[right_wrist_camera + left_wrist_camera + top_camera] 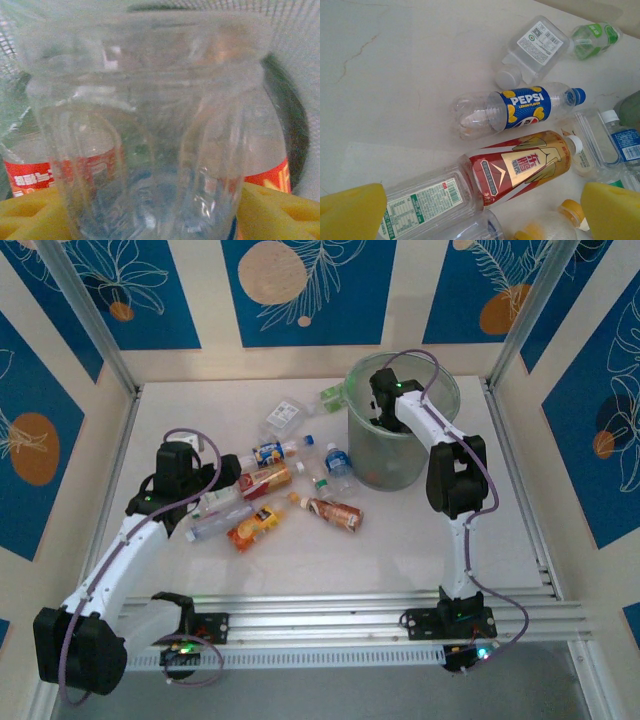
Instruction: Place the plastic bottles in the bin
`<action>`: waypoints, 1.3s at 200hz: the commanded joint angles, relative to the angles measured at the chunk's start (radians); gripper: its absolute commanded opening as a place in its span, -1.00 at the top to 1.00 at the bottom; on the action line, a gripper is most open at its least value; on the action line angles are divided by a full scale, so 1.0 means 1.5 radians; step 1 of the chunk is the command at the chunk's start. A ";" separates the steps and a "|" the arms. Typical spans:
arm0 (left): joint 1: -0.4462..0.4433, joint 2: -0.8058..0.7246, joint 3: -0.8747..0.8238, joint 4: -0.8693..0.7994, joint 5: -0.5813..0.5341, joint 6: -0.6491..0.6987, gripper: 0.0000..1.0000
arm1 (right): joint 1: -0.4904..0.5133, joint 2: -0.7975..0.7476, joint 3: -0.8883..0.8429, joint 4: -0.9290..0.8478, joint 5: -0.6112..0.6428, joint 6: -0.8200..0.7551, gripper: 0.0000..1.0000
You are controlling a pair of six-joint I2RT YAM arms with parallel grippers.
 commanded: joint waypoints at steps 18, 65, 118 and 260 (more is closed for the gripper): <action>-0.008 -0.018 0.014 -0.009 -0.010 0.005 -0.99 | 0.001 -0.033 0.023 -0.025 0.010 -0.008 -0.57; -0.008 -0.023 0.014 -0.013 -0.015 0.008 -0.99 | 0.004 -0.069 0.029 -0.031 0.007 -0.001 -0.52; -0.008 -0.024 0.013 -0.014 -0.015 0.009 -0.99 | 0.002 -0.074 0.037 -0.011 -0.013 0.005 -0.26; -0.008 -0.032 0.013 -0.018 -0.026 0.013 -0.99 | -0.013 0.024 0.033 -0.024 -0.057 0.018 0.18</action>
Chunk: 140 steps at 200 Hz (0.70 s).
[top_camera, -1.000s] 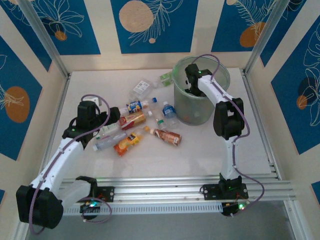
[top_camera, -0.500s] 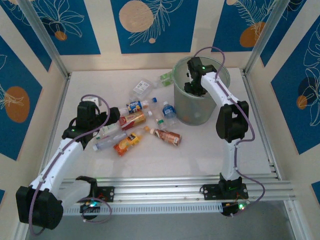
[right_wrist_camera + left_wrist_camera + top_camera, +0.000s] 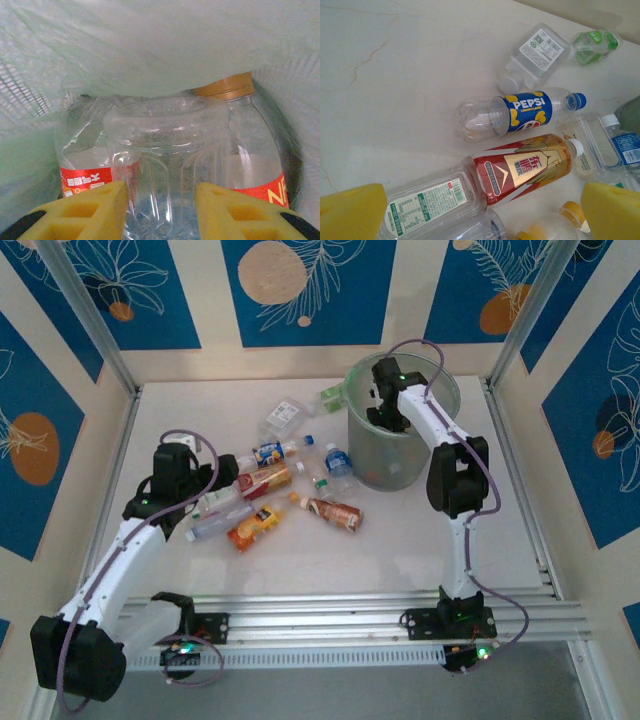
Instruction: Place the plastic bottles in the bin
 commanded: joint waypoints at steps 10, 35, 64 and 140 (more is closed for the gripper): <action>-0.008 -0.008 0.013 -0.006 -0.010 0.010 -0.99 | -0.006 0.021 -0.032 -0.021 -0.016 0.010 0.18; -0.008 -0.009 0.013 -0.008 -0.010 0.010 -0.99 | -0.006 0.019 -0.045 -0.024 -0.008 0.023 0.19; -0.008 -0.011 0.015 -0.011 -0.015 0.014 -0.99 | -0.001 -0.008 -0.050 -0.027 -0.001 0.026 0.19; -0.008 -0.015 0.018 -0.011 -0.011 0.014 -0.99 | 0.044 -0.124 0.017 -0.076 0.056 0.021 0.05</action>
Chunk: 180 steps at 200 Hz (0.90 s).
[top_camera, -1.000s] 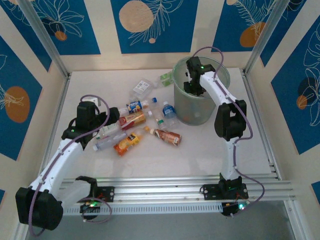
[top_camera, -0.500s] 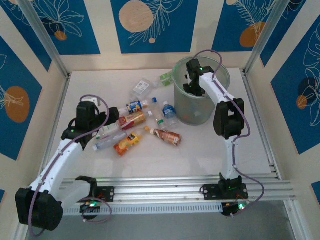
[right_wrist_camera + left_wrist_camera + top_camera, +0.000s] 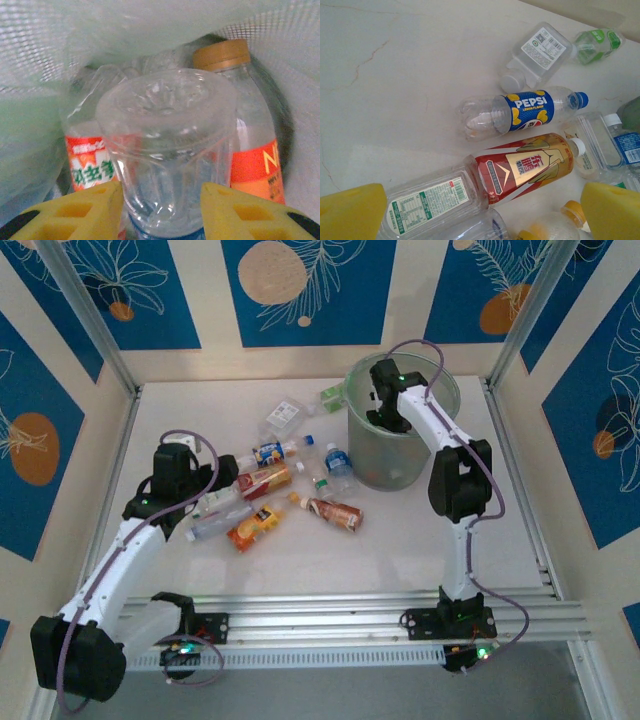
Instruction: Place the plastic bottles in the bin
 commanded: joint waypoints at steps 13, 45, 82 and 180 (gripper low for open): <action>-0.008 -0.015 0.020 -0.007 -0.008 0.014 -0.99 | 0.032 -0.097 0.045 -0.043 0.045 0.008 0.02; -0.008 -0.015 0.020 -0.009 -0.003 0.017 -0.99 | 0.058 -0.150 0.050 -0.049 0.084 0.010 -0.09; -0.009 -0.020 0.021 -0.015 0.023 0.033 -0.99 | 0.090 -0.230 0.038 -0.044 0.136 0.019 -0.31; -0.057 -0.041 0.032 -0.128 0.054 0.054 -0.99 | 0.191 -0.436 -0.034 -0.019 0.188 0.047 -0.99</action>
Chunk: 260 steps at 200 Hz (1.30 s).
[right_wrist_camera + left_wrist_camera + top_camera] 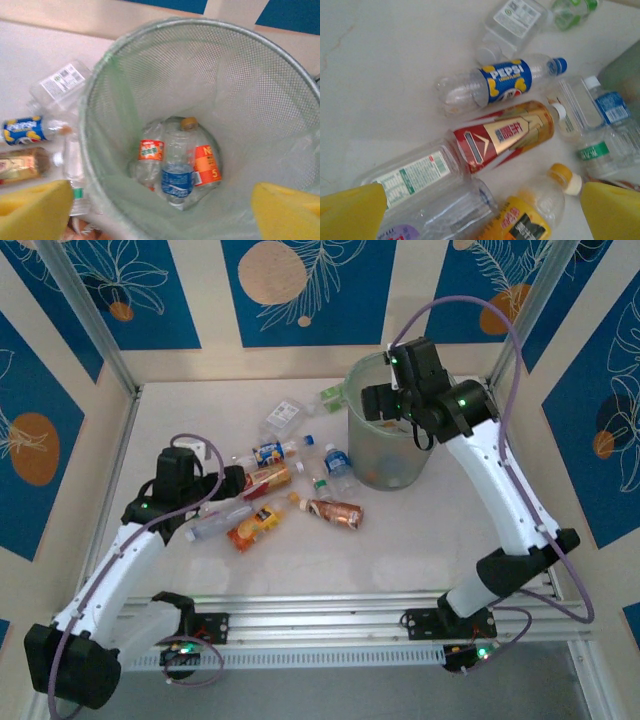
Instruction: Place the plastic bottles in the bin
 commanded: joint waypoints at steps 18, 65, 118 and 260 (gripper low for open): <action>-0.018 -0.024 0.017 -0.066 0.011 0.008 -0.99 | 0.069 -0.059 -0.045 0.015 0.035 0.008 -0.99; -0.019 -0.033 0.010 -0.052 -0.008 -0.007 -0.99 | 0.225 -0.079 -0.115 0.000 0.090 -0.002 -0.98; -0.019 -0.034 0.001 -0.036 -0.042 -0.029 -0.99 | 0.306 0.039 -0.156 -0.122 0.037 0.055 -0.99; -0.019 -0.039 -0.004 -0.030 -0.064 -0.029 -0.99 | 0.219 0.223 -0.319 0.007 -0.119 -0.002 -0.92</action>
